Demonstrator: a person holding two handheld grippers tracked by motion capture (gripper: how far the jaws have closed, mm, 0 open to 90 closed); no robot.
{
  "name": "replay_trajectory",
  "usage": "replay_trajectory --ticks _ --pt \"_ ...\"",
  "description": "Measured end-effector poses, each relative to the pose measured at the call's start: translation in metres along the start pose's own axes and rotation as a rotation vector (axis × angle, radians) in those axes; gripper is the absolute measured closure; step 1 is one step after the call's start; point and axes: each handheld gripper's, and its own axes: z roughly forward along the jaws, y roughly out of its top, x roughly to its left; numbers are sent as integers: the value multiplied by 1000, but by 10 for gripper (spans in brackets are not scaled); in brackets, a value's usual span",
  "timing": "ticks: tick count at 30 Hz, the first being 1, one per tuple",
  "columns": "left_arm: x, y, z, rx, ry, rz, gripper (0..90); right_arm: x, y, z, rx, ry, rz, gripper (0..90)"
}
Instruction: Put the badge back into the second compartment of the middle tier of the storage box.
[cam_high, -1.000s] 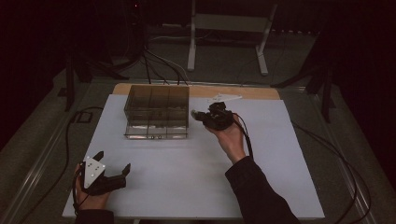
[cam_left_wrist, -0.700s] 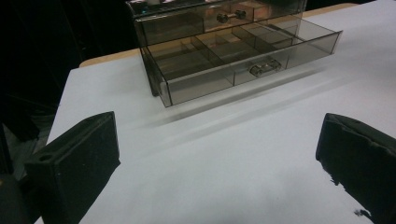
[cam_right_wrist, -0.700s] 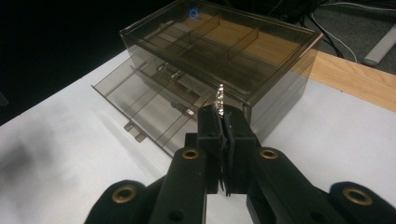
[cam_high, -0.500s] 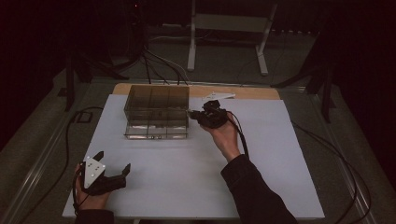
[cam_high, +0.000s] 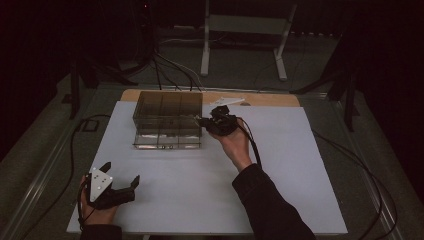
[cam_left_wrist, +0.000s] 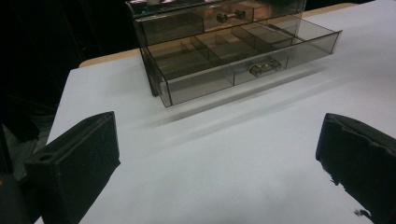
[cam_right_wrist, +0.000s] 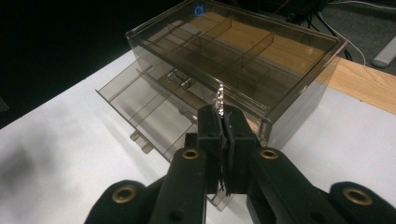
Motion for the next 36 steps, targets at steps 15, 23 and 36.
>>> replay_trajectory --ticks 15,23,36 --pt "1 0 0 -2 0 -3 4 7 6 15 9 19 -13 875" --pt "1 0 0 -1 -1 0 4 11 8 25 19 32 -8 875" --pt "1 -1 -1 -6 2 -5 4 17 12 34 16 61 7 875"
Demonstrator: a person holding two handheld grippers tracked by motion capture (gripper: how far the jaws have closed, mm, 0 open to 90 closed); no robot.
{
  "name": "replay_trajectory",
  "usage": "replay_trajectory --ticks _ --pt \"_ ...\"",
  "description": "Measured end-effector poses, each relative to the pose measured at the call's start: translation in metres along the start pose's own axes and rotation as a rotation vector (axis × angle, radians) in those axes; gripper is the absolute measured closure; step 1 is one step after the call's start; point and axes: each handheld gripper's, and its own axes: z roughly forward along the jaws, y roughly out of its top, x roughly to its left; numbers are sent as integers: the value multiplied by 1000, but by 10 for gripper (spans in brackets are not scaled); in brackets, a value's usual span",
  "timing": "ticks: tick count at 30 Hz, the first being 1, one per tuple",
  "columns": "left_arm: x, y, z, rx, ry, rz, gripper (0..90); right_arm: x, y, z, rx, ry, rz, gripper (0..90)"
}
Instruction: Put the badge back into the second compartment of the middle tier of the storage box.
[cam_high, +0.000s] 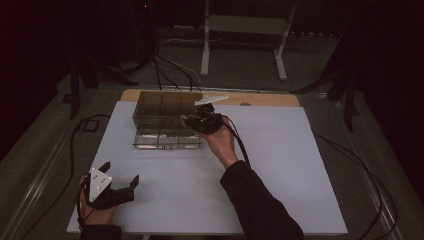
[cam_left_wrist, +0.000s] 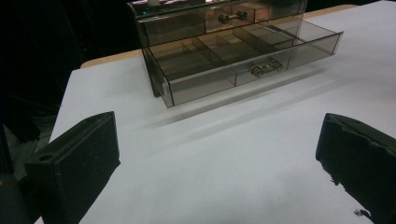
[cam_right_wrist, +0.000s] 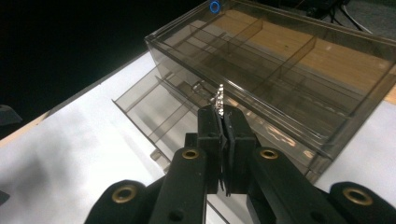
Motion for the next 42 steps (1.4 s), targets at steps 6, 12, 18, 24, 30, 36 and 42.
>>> replay_trajectory --ticks 6,12,18,24,30,36,42 --pt "0 0 0 -2 2 1 4 3 0 5 -2 18 14 875" --pt "0 0 0 -2 1 2 4 6 -2 12 2 37 27 875" --pt "0 0 0 -2 1 2 4 10 -4 20 8 56 40 875" --pt "1 0 -1 -5 1 0 4 15 -6 27 14 71 50 875" --pt "0 0 0 -3 -2 5 4 17 -9 32 25 76 49 875" --pt "1 0 0 -6 -3 -1 4 22 -13 43 47 81 51 875" --pt "1 0 0 -7 -2 -2 4 24 -17 51 69 85 56 874"
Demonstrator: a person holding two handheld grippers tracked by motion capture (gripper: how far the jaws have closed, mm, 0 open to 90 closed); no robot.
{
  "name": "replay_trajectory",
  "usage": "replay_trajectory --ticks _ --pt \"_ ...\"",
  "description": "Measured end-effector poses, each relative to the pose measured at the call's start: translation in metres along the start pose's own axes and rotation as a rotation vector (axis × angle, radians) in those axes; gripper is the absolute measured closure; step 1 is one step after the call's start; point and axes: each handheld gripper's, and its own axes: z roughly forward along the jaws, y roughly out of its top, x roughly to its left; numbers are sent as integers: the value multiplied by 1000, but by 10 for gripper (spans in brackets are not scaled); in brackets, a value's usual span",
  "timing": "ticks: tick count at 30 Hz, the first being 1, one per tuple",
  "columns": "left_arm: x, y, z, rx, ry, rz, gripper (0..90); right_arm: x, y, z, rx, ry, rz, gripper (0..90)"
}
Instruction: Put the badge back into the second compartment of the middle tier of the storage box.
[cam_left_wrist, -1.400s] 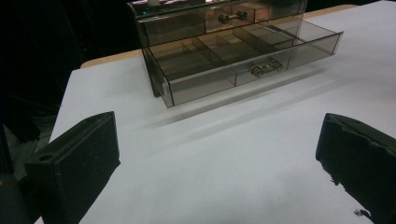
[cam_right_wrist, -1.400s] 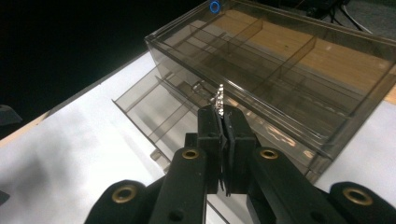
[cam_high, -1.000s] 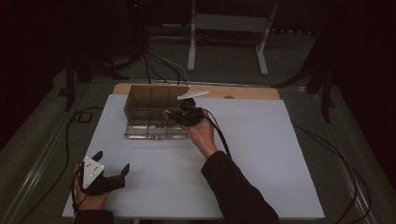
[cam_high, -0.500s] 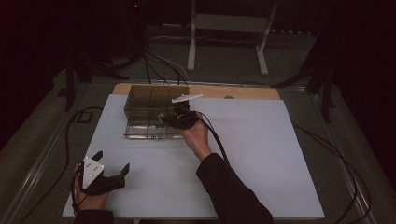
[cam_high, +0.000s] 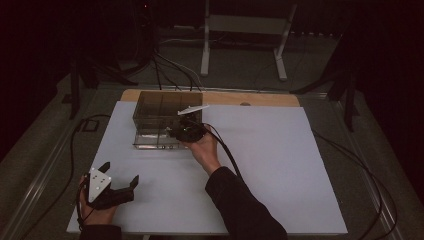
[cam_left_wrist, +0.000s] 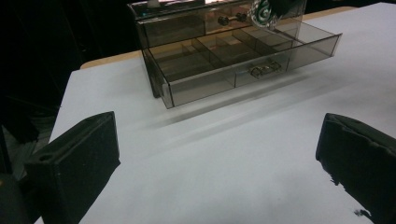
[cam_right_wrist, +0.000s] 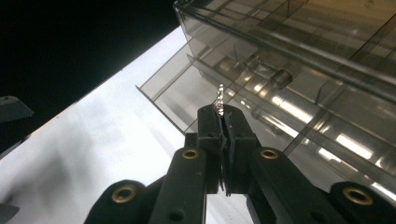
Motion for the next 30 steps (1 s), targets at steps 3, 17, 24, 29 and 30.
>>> replay_trajectory --ticks 3,17,24,29,30 --pt "0 0 0 1 -1 -3 4 0 -2 4 10 -1 5 874" --pt "0 0 0 0 -2 -2 4 -2 -10 18 66 -36 36 871" --pt "0 0 0 0 -3 -1 4 -2 -12 22 90 -61 48 866" --pt "0 0 -1 1 -3 0 4 -3 -12 19 71 -93 40 724" --pt "0 0 -1 0 -3 -1 4 -3 -12 17 58 -96 37 688"
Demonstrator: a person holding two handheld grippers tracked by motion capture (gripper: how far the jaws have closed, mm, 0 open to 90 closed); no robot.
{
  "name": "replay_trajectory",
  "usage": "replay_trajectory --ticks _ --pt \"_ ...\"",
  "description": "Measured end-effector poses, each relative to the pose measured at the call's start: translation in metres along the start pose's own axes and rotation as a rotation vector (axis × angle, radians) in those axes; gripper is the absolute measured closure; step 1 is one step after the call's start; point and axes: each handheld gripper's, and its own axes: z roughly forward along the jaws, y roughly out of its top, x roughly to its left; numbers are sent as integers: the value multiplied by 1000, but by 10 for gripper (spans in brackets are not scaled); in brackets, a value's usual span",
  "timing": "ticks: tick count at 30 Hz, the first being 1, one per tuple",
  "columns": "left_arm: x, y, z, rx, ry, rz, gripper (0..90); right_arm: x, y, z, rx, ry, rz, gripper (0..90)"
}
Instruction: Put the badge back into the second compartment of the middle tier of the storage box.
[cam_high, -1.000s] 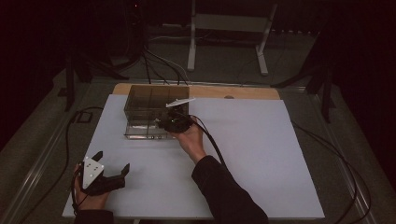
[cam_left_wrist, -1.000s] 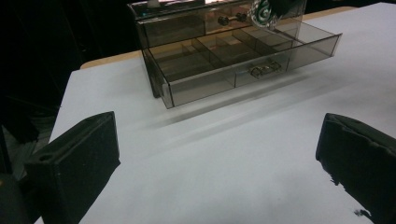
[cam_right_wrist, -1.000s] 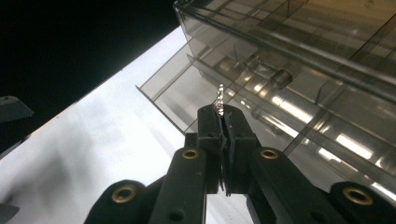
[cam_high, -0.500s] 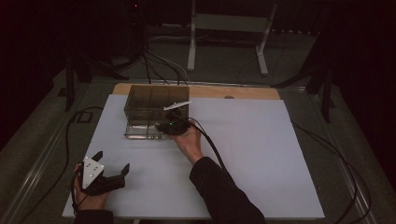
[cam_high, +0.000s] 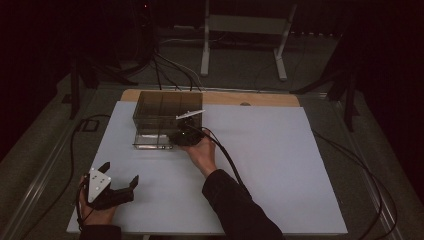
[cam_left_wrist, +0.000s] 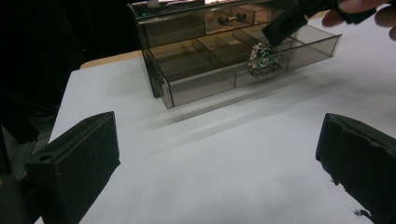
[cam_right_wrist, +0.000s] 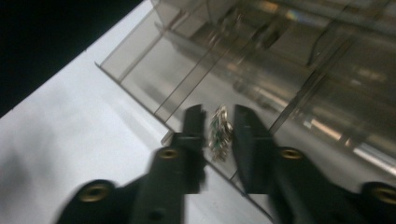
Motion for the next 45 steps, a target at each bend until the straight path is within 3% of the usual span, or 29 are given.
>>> replay_trajectory --ticks 1,2,6,8,10,11,12,17,26,28,32,36,37,40,42,43,45 --pt "0 0 0 0 0 0 4 0 0 0 0 0 0 688" --pt "0 0 0 0 1 0 4 -1 1 -5 -20 -5 -9 594" --pt "-1 0 0 0 1 0 4 -1 1 -18 -46 -18 -45 396" --pt "-1 0 0 0 1 1 4 -2 0 -25 -57 -43 -60 306" --pt "-1 0 0 0 1 1 4 -3 0 -29 -63 -56 -67 306" --pt "-1 0 0 0 1 1 4 -6 -2 -37 -76 -81 -73 205" --pt "-1 0 1 0 2 1 4 -8 -3 -42 -81 -95 -74 189" --pt "-1 0 1 -2 2 -1 4 -14 -7 -57 -93 -123 -84 144" --pt "-1 1 1 -1 1 0 4 -30 -29 -109 -100 -213 -112 32" --pt "-1 1 1 -2 1 0 4 -32 -33 -114 -94 -218 -111 22" --pt "-2 1 1 -2 -1 0 4 -42 -50 -131 -84 -239 -94 0" --pt "-2 1 2 -1 1 -3 3 -52 -75 -154 -133 -260 -61 0" --pt "-2 1 2 -1 1 -3 4 -52 -75 -154 -133 -260 -61 0" --pt "-2 1 1 -3 3 -4 4 -56 -98 -170 -146 -305 -85 0" --pt "-1 1 1 -4 6 -10 4 -57 -104 -174 -156 -311 -88 0" --pt "-1 1 1 -3 6 -13 4 -61 -115 -183 -168 -288 -86 0" --pt "-1 1 1 -1 6 -18 4 -64 -121 -186 -167 -273 -79 0"
